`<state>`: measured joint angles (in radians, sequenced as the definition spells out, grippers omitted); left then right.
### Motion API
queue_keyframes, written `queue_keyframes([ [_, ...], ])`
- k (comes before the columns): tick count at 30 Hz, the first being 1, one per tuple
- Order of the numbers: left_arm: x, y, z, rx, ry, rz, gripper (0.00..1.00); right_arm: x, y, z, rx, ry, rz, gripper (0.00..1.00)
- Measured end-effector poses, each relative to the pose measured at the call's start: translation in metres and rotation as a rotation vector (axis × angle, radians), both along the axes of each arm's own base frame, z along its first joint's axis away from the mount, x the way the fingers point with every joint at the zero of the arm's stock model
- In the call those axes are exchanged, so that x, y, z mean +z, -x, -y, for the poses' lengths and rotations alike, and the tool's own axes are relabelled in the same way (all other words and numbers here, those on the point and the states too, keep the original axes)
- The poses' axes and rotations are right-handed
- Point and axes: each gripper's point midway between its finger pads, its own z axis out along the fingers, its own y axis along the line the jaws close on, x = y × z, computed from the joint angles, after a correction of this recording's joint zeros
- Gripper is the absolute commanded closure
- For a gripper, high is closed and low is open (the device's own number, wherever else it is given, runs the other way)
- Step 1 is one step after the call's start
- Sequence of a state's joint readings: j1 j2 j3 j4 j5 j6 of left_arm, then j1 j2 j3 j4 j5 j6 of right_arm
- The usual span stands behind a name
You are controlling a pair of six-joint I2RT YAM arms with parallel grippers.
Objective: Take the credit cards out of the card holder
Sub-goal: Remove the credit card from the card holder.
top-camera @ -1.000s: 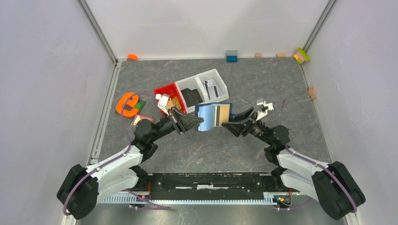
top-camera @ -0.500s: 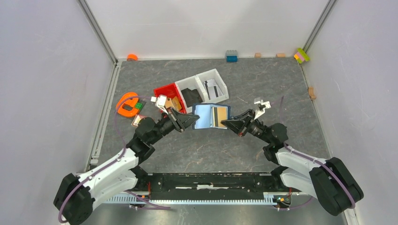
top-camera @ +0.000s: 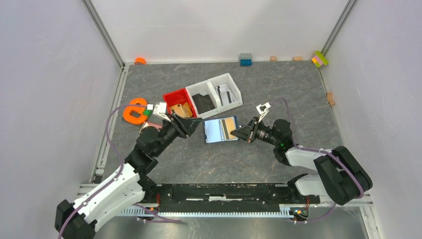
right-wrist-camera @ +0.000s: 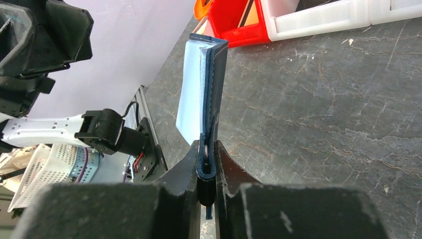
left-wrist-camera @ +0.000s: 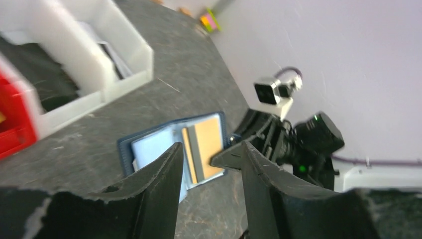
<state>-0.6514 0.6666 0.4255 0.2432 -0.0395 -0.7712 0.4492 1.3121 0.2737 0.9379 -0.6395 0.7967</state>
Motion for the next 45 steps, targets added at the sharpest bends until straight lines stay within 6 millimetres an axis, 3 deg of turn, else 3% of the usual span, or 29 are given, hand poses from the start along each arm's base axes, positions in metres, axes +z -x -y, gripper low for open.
queue_keyframes([
  [2, -0.001, 0.004, 0.017, -0.091, -0.009, 0.015, 0.51, 0.001, 0.002, -0.001, 0.009, -0.006, -0.004, 0.94],
  [8, -0.039, 0.012, 0.061, -0.307, -0.096, -0.080, 0.52, 0.010, 0.005, -0.003, 0.031, -0.042, -0.005, 0.94],
  [13, -0.053, 0.019, 0.079, -0.408, -0.111, -0.119, 0.62, 0.025, 0.009, -0.006, 0.056, -0.096, 0.008, 0.94],
  [18, -0.057, 0.018, 0.091, -0.458, -0.115, -0.137, 0.57, 0.039, 0.013, -0.008, 0.081, -0.143, 0.022, 0.94],
  [25, -0.051, 0.019, 0.096, -0.492, -0.099, -0.113, 0.52, 0.050, 0.020, -0.010, 0.117, -0.190, 0.012, 0.94],
  [37, -0.021, 0.030, 0.101, -0.556, 0.003, 0.005, 0.84, 0.074, 0.032, -0.011, 0.187, -0.287, 0.018, 0.90],
  [40, -0.019, 0.031, 0.101, -0.562, 0.016, 0.017, 0.98, 0.076, 0.033, -0.011, 0.197, -0.296, 0.027, 0.79],
  [42, -0.017, 0.032, 0.101, -0.566, 0.024, 0.019, 0.98, 0.077, 0.033, -0.011, 0.199, -0.301, 0.026, 0.65],
  [45, -0.014, 0.035, 0.102, -0.583, 0.033, 0.028, 0.98, 0.079, 0.036, -0.011, 0.214, -0.312, 0.021, 0.62],
])
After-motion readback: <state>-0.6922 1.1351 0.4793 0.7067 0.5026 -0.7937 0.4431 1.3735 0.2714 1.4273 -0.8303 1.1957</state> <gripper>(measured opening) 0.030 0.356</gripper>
